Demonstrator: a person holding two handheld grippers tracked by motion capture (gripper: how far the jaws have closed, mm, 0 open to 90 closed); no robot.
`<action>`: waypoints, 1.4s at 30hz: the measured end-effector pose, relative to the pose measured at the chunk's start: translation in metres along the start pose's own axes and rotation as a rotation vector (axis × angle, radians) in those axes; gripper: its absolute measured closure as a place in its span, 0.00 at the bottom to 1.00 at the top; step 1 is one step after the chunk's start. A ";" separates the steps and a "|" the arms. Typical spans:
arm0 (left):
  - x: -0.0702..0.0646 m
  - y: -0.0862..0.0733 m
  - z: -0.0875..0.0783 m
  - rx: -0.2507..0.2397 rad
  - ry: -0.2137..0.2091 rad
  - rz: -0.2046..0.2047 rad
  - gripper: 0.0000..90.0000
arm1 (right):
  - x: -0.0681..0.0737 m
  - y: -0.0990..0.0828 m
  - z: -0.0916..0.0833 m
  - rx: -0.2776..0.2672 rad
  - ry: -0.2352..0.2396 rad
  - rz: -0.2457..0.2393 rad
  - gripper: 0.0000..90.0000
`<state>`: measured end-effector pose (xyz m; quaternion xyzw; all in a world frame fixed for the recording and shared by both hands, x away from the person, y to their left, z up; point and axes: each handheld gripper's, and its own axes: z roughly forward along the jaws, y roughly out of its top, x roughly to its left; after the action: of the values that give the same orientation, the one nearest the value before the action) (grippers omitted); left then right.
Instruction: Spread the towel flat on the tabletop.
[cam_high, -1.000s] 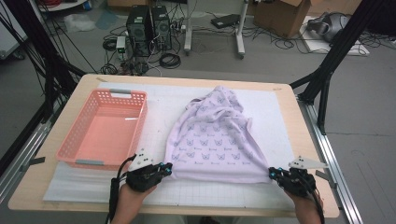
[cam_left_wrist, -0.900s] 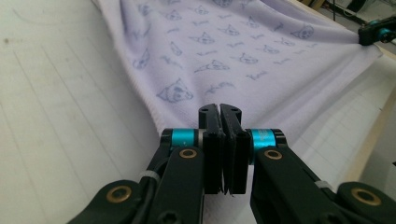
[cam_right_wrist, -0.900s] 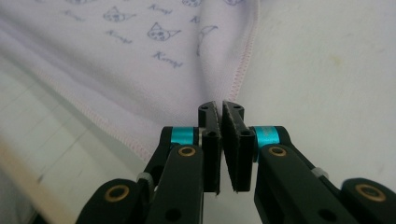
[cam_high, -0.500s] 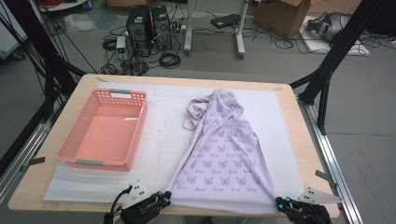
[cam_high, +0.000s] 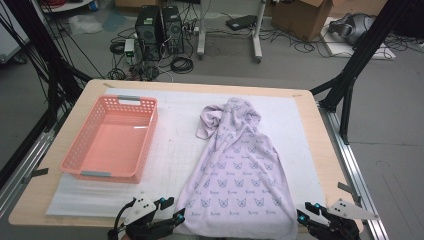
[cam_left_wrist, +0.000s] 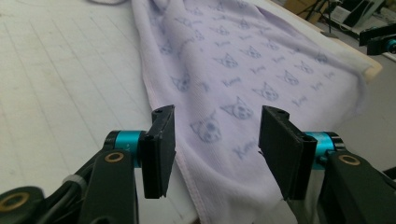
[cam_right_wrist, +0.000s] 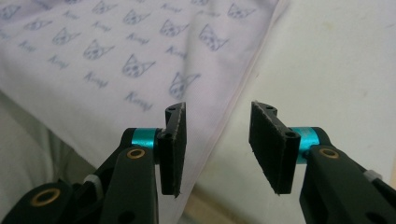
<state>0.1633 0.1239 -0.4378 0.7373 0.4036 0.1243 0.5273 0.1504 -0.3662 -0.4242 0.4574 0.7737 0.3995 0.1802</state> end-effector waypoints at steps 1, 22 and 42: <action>0.002 0.001 0.002 -0.006 0.006 -0.005 0.49 | -0.002 0.002 0.002 -0.002 -0.007 0.006 0.60; 0.065 0.045 0.080 0.087 -0.021 -0.034 0.49 | -0.041 0.049 0.075 0.015 -0.080 0.066 0.62; 0.065 0.076 0.149 0.244 0.018 0.110 0.92 | -0.045 0.087 0.130 0.113 -0.056 0.006 0.95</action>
<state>0.3314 0.0615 -0.4484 0.8158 0.3795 0.1097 0.4224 0.3066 -0.3230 -0.4407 0.4803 0.7883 0.3429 0.1743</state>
